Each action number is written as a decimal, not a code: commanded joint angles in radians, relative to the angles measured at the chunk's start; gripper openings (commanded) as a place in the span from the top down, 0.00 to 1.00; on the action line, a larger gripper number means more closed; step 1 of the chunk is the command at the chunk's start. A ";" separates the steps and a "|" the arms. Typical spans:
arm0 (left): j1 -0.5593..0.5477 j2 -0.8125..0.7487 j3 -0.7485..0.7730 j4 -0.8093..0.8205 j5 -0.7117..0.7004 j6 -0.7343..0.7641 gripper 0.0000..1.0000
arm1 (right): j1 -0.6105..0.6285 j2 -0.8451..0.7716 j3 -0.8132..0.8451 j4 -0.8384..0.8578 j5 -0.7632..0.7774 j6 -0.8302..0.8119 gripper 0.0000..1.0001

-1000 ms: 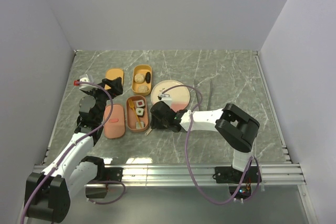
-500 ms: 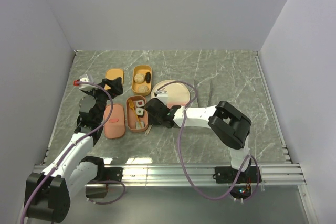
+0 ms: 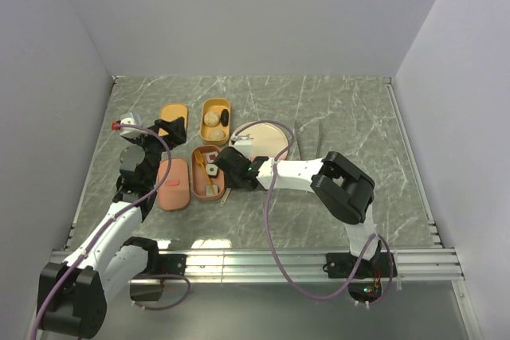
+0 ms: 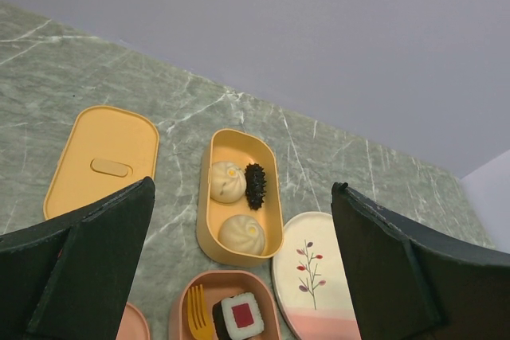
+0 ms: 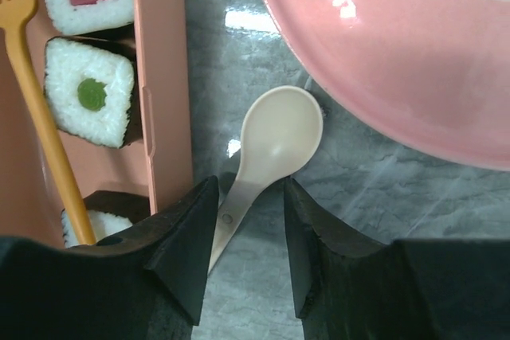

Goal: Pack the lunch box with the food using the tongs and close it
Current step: Pick up a utensil with the right arm, then place the utensil into the lunch box, then pick up the lid of the lunch box with the left arm, then put the lid back on the lunch box

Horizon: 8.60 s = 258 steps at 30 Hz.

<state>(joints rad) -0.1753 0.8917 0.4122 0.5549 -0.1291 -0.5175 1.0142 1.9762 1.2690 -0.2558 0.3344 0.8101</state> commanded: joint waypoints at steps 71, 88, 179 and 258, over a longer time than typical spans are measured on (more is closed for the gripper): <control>0.005 -0.017 0.013 0.020 -0.017 0.001 0.01 | 0.030 0.121 0.402 -0.046 -0.098 -0.354 0.95; 0.005 0.000 0.017 0.020 -0.024 0.002 0.01 | 0.024 0.164 0.443 -0.095 -0.043 -0.347 0.90; -0.009 0.254 0.037 -0.946 -0.227 -0.506 0.45 | -0.641 -0.346 -0.135 0.704 -0.719 -0.362 0.52; -0.401 0.326 0.269 -0.794 -0.297 -0.493 1.00 | -0.621 -0.289 -0.149 0.675 -0.736 -0.364 0.55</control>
<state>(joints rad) -0.5579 1.2201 0.6495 -0.2729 -0.4095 -0.9604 0.3859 1.7092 1.1240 0.3889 -0.3904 0.4557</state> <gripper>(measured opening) 0.024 0.448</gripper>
